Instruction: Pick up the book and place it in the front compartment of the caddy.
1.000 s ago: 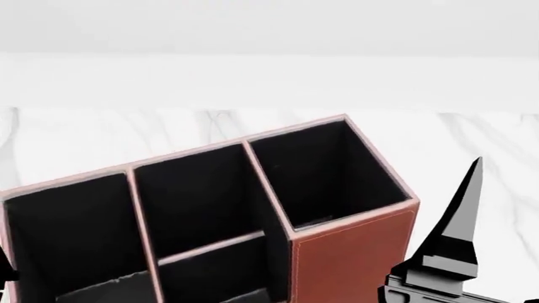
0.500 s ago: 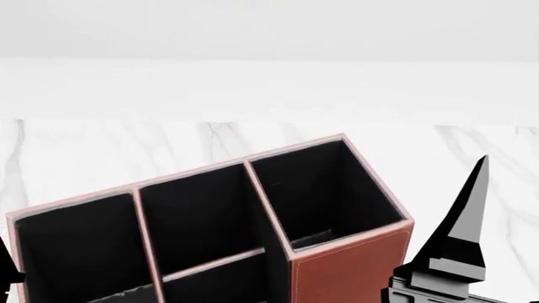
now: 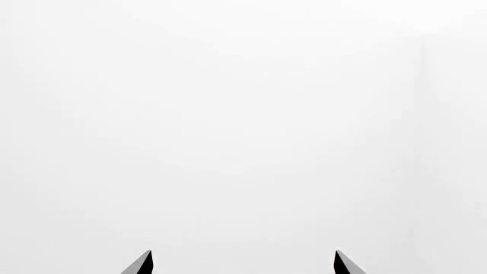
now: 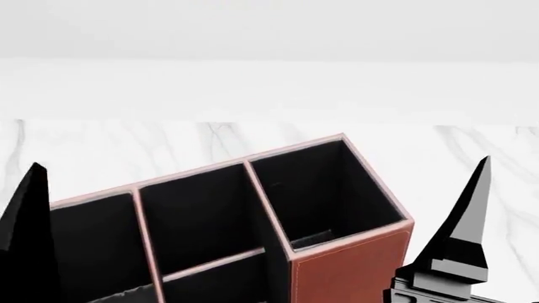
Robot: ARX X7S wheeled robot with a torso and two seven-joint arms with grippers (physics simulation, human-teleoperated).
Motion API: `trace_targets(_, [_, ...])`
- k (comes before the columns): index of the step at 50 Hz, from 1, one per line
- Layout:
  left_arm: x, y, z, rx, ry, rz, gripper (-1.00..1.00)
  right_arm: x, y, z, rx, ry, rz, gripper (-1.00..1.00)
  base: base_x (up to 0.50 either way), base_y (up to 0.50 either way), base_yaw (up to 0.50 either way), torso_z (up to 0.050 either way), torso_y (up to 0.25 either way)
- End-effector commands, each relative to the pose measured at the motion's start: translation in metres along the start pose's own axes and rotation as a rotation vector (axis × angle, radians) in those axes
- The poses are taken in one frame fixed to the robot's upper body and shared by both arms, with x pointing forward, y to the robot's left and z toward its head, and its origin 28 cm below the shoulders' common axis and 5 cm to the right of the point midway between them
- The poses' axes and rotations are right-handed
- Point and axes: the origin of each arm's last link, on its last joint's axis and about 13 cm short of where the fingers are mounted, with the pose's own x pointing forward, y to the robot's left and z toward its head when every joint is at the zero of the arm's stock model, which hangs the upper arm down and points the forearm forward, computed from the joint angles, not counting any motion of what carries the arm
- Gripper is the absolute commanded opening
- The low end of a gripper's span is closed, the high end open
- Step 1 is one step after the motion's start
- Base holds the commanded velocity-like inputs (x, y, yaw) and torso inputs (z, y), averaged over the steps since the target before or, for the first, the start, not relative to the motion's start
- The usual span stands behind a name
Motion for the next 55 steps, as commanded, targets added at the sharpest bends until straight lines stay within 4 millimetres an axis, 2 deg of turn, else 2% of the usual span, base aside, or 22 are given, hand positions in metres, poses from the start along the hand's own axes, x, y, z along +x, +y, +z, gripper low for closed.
trace_targets(1, [0.011, 0.001, 0.001, -0.012, 0.118, -0.240, 1.00, 0.000, -0.001, 0.000, -0.001, 0.000, -0.006, 1.00, 0.00, 0.00, 0.00, 0.000, 0.000])
trace_targets(5, [0.012, 0.005, -0.004, 0.117, 0.208, -0.352, 1.00, 0.000, -0.002, 0.000, -0.002, 0.000, -0.006, 1.00, 0.00, 0.00, 0.00, 0.000, 0.000])
trace_targets(12, [0.011, 0.003, 0.000, 0.147, 0.327, -0.489, 1.00, 0.000, -0.001, 0.000, -0.005, 0.003, 0.002, 1.00, 0.00, 0.00, 0.00, 0.000, 0.000])
trace_targets(18, [0.007, -0.001, 0.009, 0.104, 0.447, -0.645, 1.00, 0.000, -0.001, 0.000, -0.004, 0.003, 0.003, 1.00, 0.00, 0.00, 0.00, 0.000, 0.000])
trace_targets(20, [0.010, -0.001, 0.008, 0.157, 0.433, -0.636, 1.00, 0.000, -0.001, 0.000, -0.005, 0.001, 0.003, 1.00, 0.00, 0.00, 0.00, 0.000, 0.000])
trace_targets(31, [0.016, -0.001, 0.003, 0.089, 0.636, -0.729, 1.00, 0.000, -0.002, 0.000, -0.003, -0.002, 0.003, 1.00, 0.00, 0.00, 0.00, 0.000, 0.000])
trace_targets(33, [0.017, -0.001, -0.001, 0.153, 0.657, -0.765, 1.00, 0.000, -0.002, 0.000, -0.001, -0.004, 0.003, 1.00, 0.00, 0.00, 0.00, 0.000, 0.000])
trace_targets(38, [0.024, -0.004, -0.004, 0.155, 0.731, -0.786, 1.00, 0.000, -0.001, 0.000, -0.003, 0.000, 0.006, 1.00, 0.00, 0.00, 0.00, 0.000, 0.000])
trace_targets(46, [0.031, -0.008, -0.011, 0.261, 0.850, -0.814, 1.00, 0.000, -0.002, 0.001, -0.001, -0.003, 0.005, 1.00, 0.00, 0.00, 0.00, 0.000, 0.000])
trace_targets(55, [0.038, -0.016, -0.012, 0.329, 0.908, -0.846, 1.00, 0.000, -0.002, 0.002, 0.000, -0.006, 0.004, 1.00, 0.00, 0.00, 0.00, 0.000, 0.000])
